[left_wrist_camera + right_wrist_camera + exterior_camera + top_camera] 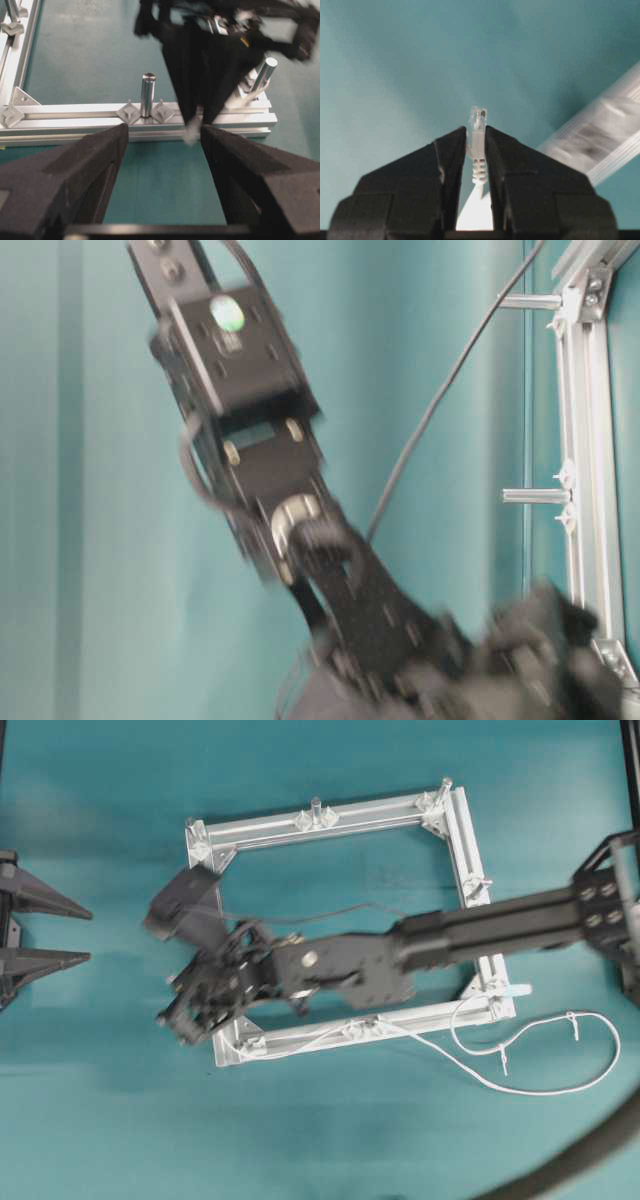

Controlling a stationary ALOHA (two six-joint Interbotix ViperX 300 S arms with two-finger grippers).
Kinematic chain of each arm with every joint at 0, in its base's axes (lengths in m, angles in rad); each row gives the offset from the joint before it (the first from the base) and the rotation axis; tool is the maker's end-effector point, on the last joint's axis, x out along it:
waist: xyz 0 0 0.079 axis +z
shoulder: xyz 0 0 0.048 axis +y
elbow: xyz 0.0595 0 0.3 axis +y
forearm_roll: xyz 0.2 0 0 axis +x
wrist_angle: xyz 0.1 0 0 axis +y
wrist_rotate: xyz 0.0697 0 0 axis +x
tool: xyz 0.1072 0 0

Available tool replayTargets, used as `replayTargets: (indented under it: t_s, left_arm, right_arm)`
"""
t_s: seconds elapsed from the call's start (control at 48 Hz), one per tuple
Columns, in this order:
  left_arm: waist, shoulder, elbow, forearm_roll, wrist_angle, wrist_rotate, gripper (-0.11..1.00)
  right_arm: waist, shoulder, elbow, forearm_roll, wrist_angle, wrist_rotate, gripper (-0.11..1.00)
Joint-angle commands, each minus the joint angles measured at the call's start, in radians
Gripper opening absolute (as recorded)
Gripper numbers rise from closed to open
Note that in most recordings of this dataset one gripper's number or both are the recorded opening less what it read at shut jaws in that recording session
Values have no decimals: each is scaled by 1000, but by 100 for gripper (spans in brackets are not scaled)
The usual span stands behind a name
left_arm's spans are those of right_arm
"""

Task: Move the cable alternately left and right between 8 pins so it hooks onto each one.
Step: 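Swing the plug up the left rail, routing cable past left pins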

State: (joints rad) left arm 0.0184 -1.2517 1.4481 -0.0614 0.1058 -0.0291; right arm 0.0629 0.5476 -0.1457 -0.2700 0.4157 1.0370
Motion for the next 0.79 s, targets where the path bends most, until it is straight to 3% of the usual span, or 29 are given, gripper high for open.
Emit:
replayTargets:
  t_s: [0.0,0.5,0.646,0.771]
  left_arm:
    - [6,8,-8,2,-8,-6,72]
    - [21,6,-14,2,-9,-8,72]
    - [21,6,-14,2,-9,-6,72]
    - [21,6,-12,2,-11,-8,72]
  right_arm:
    - [-5,-104,61,-9,-41,18,15]
    - [-48,-268,322,-9,-57,35,15]
    - [-97,-279,339,-11,-40,12,15]
    - [-130,-265,313,-26,-8,-48,14]
